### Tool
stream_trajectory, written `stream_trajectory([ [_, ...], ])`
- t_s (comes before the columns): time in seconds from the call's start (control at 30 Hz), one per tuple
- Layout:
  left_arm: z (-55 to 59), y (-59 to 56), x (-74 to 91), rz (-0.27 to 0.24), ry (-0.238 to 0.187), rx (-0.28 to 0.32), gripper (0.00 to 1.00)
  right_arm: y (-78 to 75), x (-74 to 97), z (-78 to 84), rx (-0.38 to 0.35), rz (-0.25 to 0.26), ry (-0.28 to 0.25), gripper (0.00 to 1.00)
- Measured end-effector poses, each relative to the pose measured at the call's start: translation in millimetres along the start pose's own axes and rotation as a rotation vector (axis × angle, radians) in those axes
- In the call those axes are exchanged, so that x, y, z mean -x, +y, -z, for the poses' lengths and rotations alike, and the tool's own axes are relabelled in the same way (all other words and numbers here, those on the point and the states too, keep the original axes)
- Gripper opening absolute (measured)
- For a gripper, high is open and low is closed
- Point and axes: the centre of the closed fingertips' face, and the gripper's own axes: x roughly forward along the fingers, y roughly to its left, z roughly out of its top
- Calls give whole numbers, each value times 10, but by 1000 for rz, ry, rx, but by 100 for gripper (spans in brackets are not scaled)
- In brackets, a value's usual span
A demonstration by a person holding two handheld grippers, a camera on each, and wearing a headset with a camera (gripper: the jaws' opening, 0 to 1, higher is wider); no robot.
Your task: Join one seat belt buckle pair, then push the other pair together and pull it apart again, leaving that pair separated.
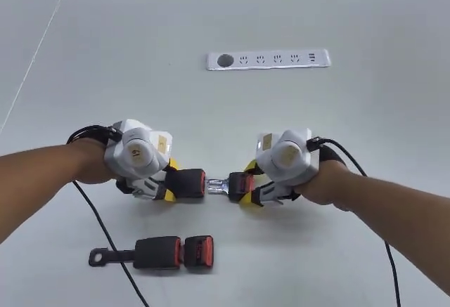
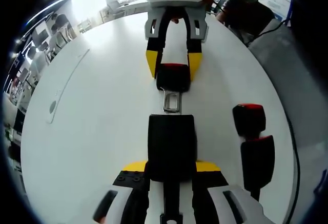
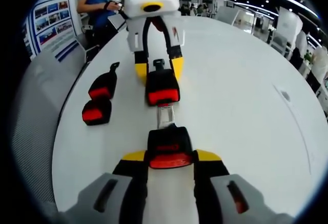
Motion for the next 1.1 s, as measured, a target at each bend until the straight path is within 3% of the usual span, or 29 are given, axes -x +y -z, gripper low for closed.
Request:
stream_trajectory([
  [0.8, 40, 20, -32, 3, 20, -8, 33, -13, 539, 701, -19, 29, 33, 35],
  [1.1, 19, 24, -17, 6, 24, -10, 33, -18, 680, 841, -43, 41, 39, 36],
])
